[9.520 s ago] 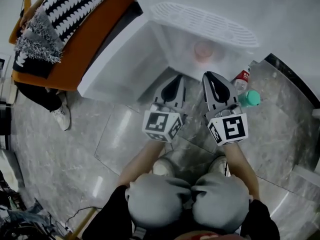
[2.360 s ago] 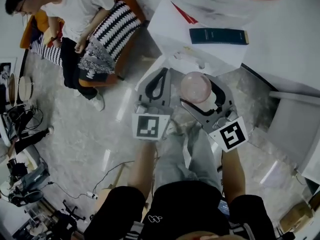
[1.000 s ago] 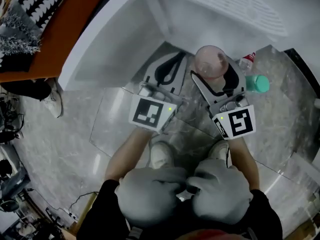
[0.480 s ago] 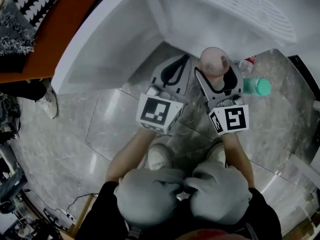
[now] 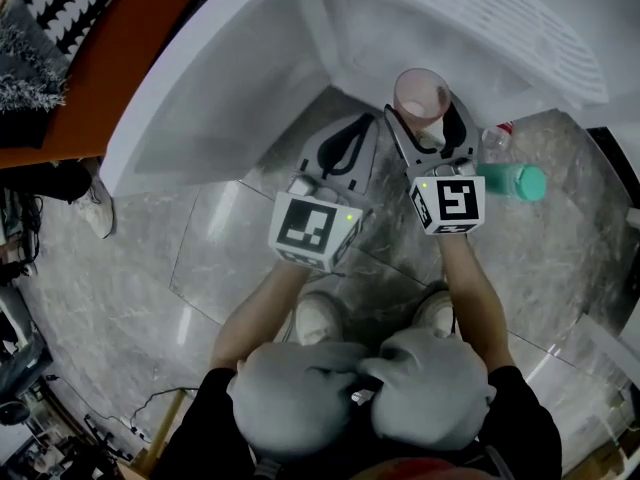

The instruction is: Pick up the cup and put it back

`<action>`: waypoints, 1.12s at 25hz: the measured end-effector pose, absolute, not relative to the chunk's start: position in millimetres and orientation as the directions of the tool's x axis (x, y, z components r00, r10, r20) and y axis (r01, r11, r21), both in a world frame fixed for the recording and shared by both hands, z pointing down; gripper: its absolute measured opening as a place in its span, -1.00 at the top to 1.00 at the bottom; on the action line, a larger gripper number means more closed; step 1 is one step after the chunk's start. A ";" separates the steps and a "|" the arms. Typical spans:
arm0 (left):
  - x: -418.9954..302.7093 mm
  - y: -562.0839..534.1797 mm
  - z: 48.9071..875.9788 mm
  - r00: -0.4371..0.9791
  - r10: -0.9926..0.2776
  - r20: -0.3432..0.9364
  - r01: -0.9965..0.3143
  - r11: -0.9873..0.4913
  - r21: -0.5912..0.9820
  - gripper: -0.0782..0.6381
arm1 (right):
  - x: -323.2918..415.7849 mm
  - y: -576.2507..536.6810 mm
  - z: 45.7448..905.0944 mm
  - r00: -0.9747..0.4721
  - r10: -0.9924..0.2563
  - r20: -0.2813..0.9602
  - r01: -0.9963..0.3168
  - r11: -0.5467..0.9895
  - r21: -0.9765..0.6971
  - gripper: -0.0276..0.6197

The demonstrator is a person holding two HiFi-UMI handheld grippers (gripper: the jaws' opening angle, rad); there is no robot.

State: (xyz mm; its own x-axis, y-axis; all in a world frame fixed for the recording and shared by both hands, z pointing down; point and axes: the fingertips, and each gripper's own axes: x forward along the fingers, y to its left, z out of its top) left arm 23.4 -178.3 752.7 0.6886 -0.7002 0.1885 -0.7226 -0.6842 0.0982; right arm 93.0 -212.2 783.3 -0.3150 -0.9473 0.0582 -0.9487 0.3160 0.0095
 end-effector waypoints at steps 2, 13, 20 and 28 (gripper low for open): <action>21.7 -178.9 751.9 0.688 -0.701 0.188 -0.723 -0.685 0.092 0.74 | 87.1 -222.8 788.6 -0.322 -0.945 0.062 -0.945 0.324 0.034 -0.22; 10.5 -176.8 755.7 0.680 -0.704 0.205 -0.730 -0.676 0.104 0.74 | 107.7 -277.9 808.8 -0.229 -0.969 0.096 -0.963 0.240 0.121 -0.22; 9.3 -176.9 756.6 0.679 -0.704 0.208 -0.732 -0.673 0.111 0.74 | 119.3 -297.0 830.2 -0.153 -0.976 0.155 -0.981 0.169 0.099 -0.22; 10.1 -175.0 757.2 0.683 -0.699 0.213 -0.728 -0.675 0.118 0.74 | 125.1 -295.3 842.1 -0.105 -0.976 0.190 -0.988 0.123 0.090 -0.22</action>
State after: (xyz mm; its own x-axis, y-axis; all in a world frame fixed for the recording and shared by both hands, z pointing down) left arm 10.1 -175.0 757.2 0.6828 -0.6990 0.2126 -0.7280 -0.6754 0.1176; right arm 125.1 -295.3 842.1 -0.1047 -0.9761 0.1905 -0.9883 0.1235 0.0897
